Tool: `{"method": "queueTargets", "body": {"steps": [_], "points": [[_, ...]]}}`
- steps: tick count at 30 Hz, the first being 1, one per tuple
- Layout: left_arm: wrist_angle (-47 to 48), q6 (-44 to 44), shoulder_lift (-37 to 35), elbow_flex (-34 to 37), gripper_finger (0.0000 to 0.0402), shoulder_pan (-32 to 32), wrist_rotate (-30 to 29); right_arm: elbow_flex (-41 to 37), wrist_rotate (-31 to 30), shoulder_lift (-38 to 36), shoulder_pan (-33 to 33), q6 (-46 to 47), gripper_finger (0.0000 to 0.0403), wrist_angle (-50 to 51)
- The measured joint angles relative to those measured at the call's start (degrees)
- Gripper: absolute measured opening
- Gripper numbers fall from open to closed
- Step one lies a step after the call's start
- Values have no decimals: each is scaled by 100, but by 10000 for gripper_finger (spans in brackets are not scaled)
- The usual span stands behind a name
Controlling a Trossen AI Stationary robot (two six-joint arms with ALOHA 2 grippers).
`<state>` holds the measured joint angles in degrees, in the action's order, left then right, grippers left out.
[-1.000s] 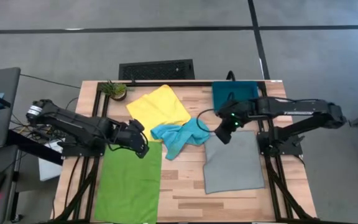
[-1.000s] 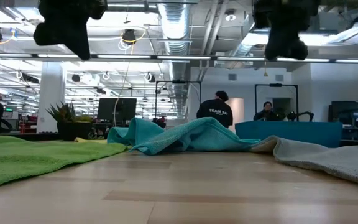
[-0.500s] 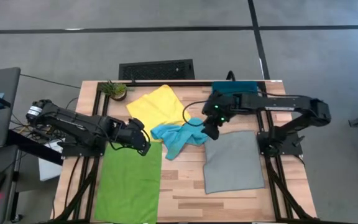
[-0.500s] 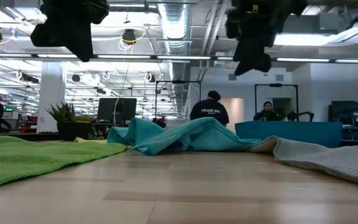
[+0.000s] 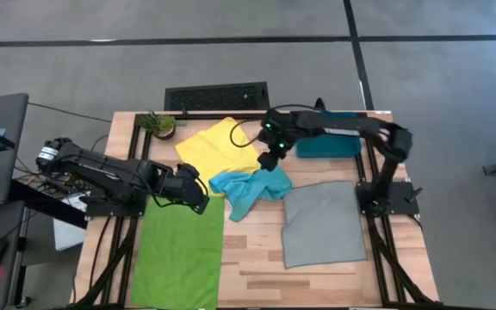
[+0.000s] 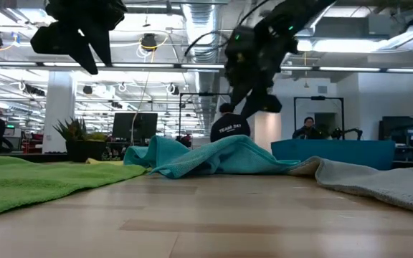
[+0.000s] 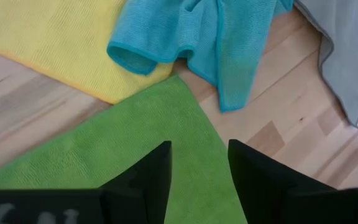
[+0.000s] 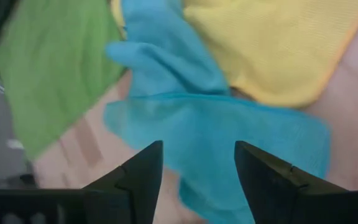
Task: Fold microfiber towels
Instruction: Fold the blue microfiber cloth
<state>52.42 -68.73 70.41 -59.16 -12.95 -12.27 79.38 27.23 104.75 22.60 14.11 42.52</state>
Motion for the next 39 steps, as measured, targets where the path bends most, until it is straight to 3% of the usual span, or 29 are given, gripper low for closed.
{"method": "queueTargets", "body": {"steps": [9,19,31,39], "points": [[4,7,0,0,151,0,184,1306,-5,1085,28,-2309,221,1149],[20,11,-2,0,151,0,149,1656,102,1561,84,-5591,221,1596],[46,100,-2,0,151,0,110,1645,-79,2220,82,-5828,221,1555],[44,149,-2,0,151,0,111,1652,-162,2069,116,-5876,221,1292]]}}
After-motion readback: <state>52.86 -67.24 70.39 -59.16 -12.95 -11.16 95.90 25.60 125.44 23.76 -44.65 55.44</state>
